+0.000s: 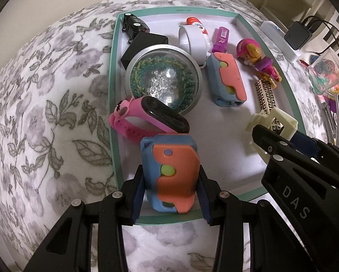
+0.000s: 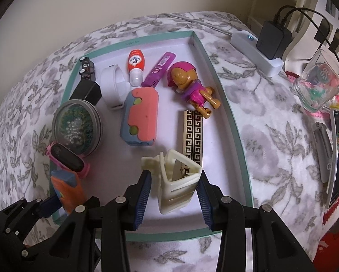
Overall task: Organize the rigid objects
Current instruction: 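Lower and open the left gripper releasing the block while the right gripper releases the clip in the tray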
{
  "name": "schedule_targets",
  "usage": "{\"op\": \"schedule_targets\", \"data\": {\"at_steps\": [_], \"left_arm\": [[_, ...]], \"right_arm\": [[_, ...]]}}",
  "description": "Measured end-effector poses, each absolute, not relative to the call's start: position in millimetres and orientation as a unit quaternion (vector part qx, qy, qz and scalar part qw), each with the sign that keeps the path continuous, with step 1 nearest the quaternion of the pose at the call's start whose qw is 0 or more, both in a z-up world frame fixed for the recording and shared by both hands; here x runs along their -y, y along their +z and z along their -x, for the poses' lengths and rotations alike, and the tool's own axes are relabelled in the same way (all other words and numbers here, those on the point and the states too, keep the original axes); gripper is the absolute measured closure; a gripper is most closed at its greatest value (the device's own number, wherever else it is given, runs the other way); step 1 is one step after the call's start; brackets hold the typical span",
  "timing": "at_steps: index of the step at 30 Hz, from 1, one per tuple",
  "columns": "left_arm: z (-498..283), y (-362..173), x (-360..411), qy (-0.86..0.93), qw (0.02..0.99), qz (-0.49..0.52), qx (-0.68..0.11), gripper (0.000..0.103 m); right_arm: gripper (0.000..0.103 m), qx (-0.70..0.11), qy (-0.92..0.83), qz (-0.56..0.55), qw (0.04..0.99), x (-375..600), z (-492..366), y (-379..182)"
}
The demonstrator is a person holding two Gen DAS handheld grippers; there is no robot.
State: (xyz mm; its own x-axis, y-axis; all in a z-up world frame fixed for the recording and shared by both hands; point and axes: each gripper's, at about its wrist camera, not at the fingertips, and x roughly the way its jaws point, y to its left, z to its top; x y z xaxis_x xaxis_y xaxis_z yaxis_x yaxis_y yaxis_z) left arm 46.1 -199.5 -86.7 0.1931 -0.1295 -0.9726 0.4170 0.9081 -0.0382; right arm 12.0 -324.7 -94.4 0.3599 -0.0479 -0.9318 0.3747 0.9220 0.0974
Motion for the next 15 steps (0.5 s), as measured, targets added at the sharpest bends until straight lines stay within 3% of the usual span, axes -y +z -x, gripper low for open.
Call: {"op": "schedule_targets", "data": {"at_steps": [4,8,9,15], "left_arm": [[-45.6,-85.3,200.5,-0.178,0.762,-0.117,-0.612,0.058],[-45.0,-79.4,202.7,-0.178,0.763,-0.116,-0.611,0.043],[-45.1,-77.9,202.7,-0.177,0.763,-0.115,-0.61,0.043],[-46.9,-62.5,198.8,-0.18,0.768,-0.103,-0.606,0.043]], "right_arm": [[0.058,-0.549,-0.132,-0.154,0.811,326.2,-12.7,-94.1],[0.047,-0.546,-0.131,-0.161,0.811,328.8,-11.8,-90.9],[0.043,-0.545,-0.131,-0.162,0.812,329.0,-11.3,-89.2],[0.042,-0.527,-0.136,-0.166,0.823,331.2,-8.4,-71.1]]}}
